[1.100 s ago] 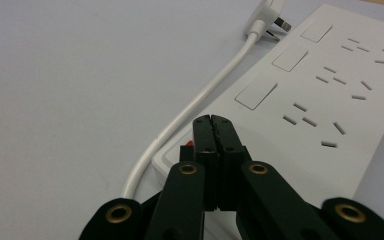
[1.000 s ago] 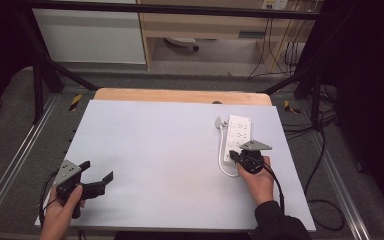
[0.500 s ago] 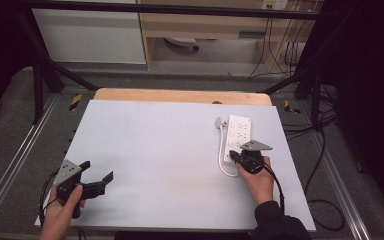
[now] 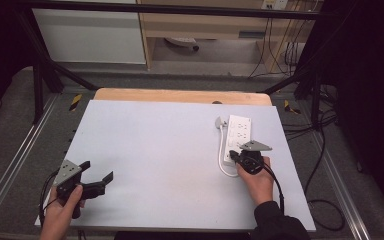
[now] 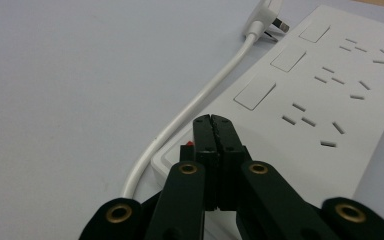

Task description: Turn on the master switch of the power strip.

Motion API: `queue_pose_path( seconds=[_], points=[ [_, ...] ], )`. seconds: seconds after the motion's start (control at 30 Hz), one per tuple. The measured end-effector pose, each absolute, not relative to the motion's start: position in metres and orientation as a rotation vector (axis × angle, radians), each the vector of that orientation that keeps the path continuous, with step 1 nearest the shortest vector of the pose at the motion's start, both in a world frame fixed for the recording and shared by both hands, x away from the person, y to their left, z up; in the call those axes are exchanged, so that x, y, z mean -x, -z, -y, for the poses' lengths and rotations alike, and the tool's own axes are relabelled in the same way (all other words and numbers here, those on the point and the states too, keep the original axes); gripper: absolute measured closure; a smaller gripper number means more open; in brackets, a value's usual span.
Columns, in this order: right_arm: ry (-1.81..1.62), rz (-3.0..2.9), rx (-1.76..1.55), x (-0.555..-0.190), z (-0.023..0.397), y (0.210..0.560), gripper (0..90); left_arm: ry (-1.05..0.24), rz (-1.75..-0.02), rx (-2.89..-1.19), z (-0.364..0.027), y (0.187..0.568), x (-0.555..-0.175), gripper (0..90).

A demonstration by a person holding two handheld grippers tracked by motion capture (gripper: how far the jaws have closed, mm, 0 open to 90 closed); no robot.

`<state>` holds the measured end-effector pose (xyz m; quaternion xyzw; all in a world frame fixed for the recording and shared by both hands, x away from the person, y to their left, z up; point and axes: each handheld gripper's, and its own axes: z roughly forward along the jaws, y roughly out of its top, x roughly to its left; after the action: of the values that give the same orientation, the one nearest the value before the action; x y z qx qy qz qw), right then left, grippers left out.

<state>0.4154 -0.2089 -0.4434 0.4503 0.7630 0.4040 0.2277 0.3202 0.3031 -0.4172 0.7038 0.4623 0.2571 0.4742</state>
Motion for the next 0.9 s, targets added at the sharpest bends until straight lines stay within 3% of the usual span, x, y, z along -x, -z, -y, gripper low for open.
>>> queue_pose_path(
  seconds=[0.9],
  points=[
    [-1.096, -2.11, -1.231, -0.415, 0.2075, 0.4436, 90.0, -0.626, -1.134, -1.728, -0.3028, 0.4177, -0.3203, 6.3]
  ],
)
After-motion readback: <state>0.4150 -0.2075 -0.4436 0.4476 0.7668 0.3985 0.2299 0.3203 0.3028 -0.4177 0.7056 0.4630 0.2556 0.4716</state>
